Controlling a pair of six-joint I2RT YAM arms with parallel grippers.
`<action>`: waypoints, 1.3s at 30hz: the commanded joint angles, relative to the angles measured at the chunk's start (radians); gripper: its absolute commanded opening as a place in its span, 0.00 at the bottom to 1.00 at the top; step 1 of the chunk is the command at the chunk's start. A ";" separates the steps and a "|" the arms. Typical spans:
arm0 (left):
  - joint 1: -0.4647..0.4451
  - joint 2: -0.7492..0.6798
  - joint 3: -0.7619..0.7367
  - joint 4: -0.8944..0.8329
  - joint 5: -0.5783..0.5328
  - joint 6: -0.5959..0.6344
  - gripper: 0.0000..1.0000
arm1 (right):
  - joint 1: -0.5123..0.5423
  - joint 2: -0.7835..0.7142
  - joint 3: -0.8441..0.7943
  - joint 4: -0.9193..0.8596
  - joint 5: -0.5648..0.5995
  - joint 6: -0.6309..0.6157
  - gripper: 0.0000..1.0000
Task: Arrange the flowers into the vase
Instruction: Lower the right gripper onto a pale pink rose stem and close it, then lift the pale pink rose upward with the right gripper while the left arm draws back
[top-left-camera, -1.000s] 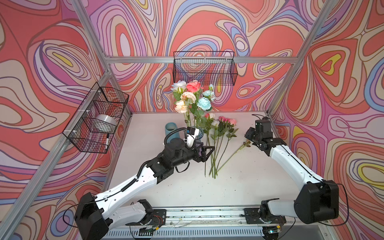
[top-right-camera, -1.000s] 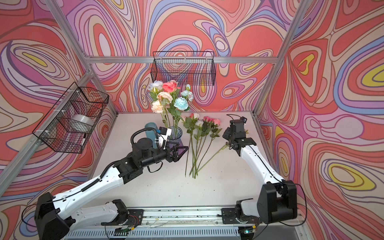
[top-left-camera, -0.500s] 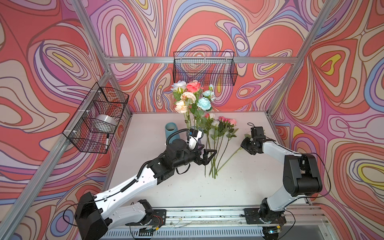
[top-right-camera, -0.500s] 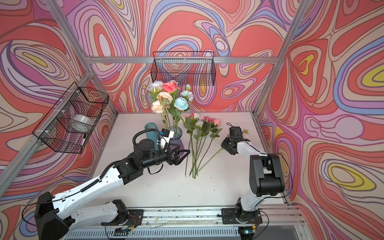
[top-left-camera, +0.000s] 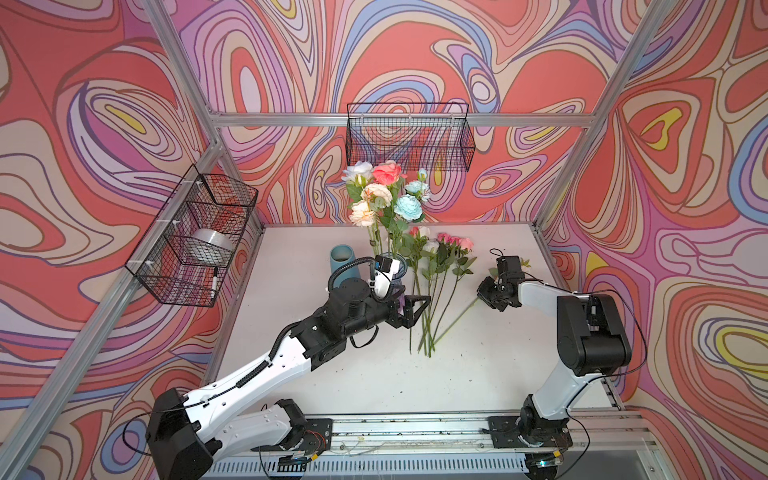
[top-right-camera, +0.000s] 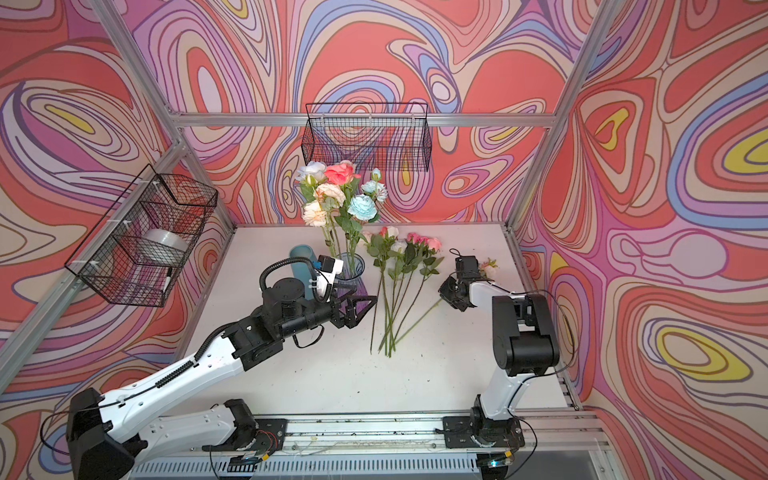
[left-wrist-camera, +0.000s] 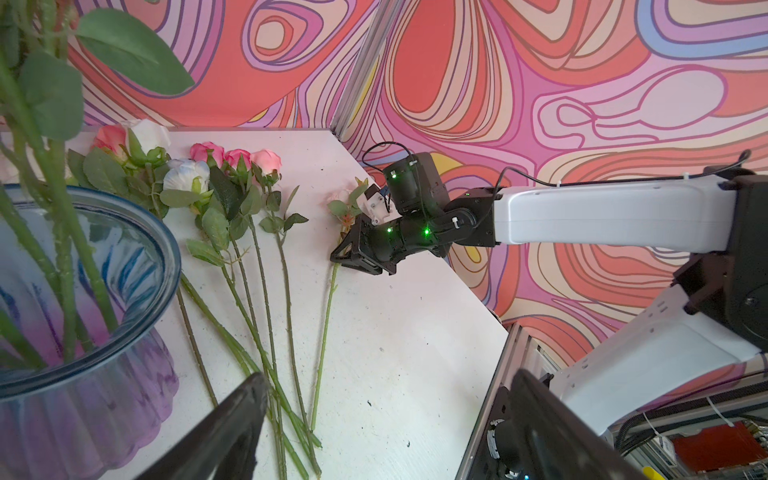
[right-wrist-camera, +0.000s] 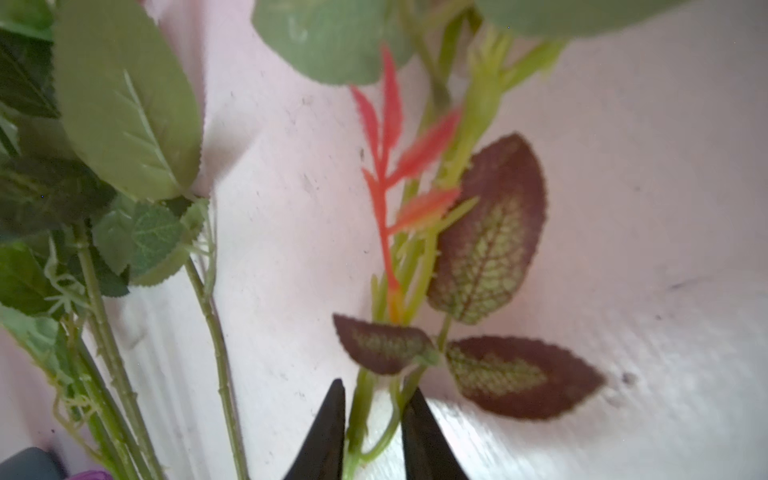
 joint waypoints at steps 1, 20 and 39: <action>-0.001 -0.031 0.008 -0.020 -0.028 0.036 0.91 | -0.003 0.020 0.016 0.029 -0.006 0.010 0.14; 0.007 -0.208 -0.024 -0.043 -0.417 0.174 0.99 | 0.027 -0.330 0.034 0.053 -0.008 -0.045 0.03; 0.242 -0.407 -0.137 0.099 -0.669 0.137 1.00 | 0.428 -0.505 0.313 0.145 0.240 -0.304 0.04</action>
